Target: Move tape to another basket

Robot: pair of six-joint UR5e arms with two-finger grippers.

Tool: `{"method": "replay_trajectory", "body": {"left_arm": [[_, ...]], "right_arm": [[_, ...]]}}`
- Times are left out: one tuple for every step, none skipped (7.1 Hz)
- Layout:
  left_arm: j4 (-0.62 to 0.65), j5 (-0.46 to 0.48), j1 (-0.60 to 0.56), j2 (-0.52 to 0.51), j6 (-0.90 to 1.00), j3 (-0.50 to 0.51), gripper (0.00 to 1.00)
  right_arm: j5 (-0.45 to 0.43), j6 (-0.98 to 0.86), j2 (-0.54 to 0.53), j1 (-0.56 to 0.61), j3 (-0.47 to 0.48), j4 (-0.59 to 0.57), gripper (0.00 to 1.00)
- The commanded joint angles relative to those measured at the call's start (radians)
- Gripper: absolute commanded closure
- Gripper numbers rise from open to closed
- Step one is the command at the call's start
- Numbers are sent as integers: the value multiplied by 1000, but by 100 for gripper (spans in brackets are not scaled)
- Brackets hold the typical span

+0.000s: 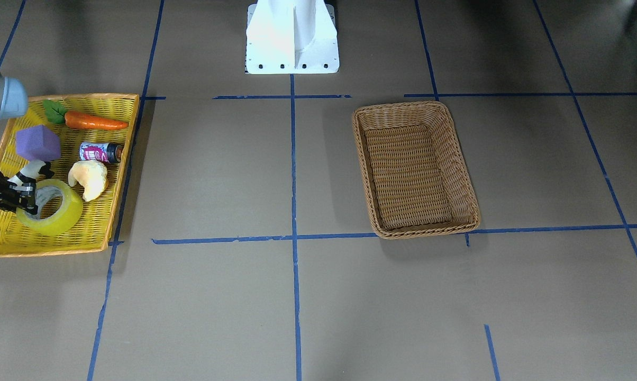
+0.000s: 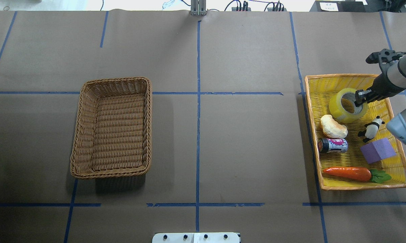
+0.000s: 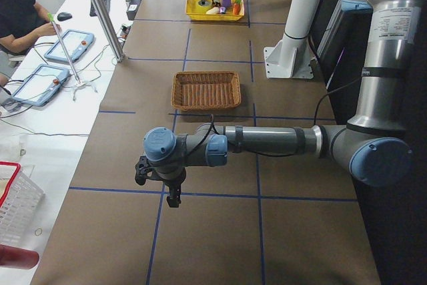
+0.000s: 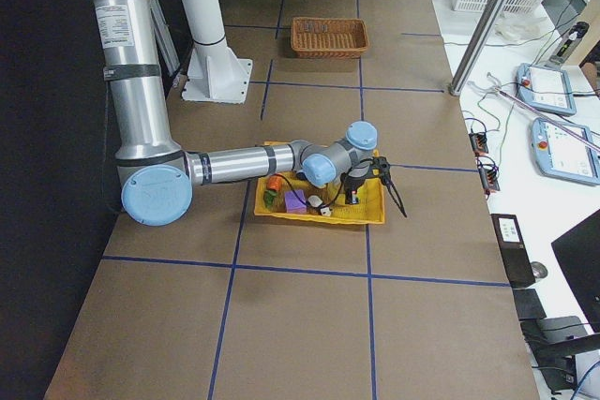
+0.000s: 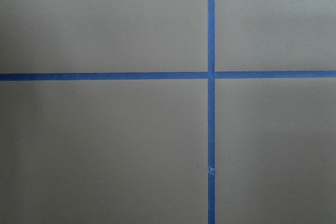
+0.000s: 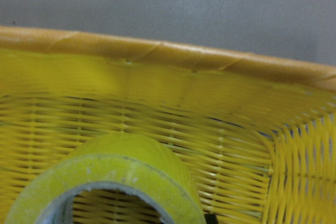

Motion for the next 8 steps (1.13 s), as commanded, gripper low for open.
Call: {"method": "replay_trajectory", "body": {"left_arm": [[-1, -1, 0, -2, -1, -3, 0], [-1, -1, 0, -2, -1, -6, 0], [-29, 1, 0, -4, -1, -9, 0], [-83, -1, 0, -7, -4, -12, 0], [-126, -2, 2, -12, -7, -23, 0], [-137, -31, 35, -31, -115, -50, 0], [-158, -54, 85, -38, -245, -102, 0], [-190, -76, 168, -38, -413, -177, 0]], "right_arm": [[24, 8, 0, 59, 74, -1, 100], [64, 13, 9, 87, 102, -3, 100], [101, 65, 50, 93, 114, -1, 100], [103, 200, 104, 81, 128, 14, 100], [103, 346, 138, 37, 139, 57, 100], [96, 511, 140, -34, 131, 186, 100], [92, 660, 144, -75, 128, 292, 100], [93, 753, 162, -94, 139, 334, 100]]}}
